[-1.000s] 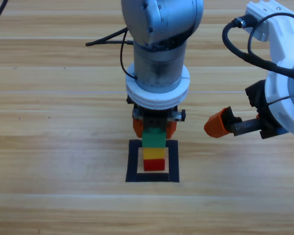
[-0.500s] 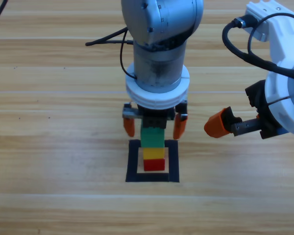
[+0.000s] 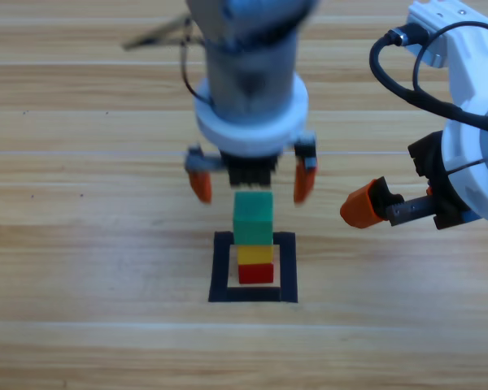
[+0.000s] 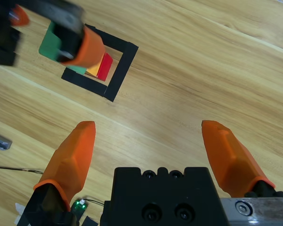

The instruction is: Stack the blocks in the rectangular block: red at the bottom, yellow in the middle, green on top

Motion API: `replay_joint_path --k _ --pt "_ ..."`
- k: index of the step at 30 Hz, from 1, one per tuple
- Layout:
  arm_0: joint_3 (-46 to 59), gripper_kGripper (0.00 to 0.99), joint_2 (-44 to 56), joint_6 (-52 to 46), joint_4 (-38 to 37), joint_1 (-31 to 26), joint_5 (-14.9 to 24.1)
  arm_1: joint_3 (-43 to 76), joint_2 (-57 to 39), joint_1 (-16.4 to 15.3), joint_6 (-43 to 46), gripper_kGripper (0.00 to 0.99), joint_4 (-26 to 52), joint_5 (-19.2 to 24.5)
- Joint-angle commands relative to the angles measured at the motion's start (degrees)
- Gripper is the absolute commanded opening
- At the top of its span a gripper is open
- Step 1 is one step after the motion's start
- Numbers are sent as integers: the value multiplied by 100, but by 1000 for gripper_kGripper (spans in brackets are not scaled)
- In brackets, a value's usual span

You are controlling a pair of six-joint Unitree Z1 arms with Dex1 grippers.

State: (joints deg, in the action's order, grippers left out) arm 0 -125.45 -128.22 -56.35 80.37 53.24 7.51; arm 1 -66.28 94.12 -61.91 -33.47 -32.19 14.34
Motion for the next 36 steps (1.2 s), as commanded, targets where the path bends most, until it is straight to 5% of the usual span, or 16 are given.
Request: replay_joint_path --k 1,6,11,19,36 --pt "531 990 1370 -429 23 178 576 150 -386 153 -2 990 99 77" --pt "1919 973 2504 -623 -593 855 1727 186 -342 153 7 990 125 86" --pt "4785 973 3866 -315 -2597 1523 2518 194 -263 153 7 990 178 33" --pt "7070 990 4604 265 -4618 1672 2712 194 -236 153 7 990 187 42" --pt "7307 990 4701 335 -4785 1663 2764 212 -280 153 7 990 187 51"
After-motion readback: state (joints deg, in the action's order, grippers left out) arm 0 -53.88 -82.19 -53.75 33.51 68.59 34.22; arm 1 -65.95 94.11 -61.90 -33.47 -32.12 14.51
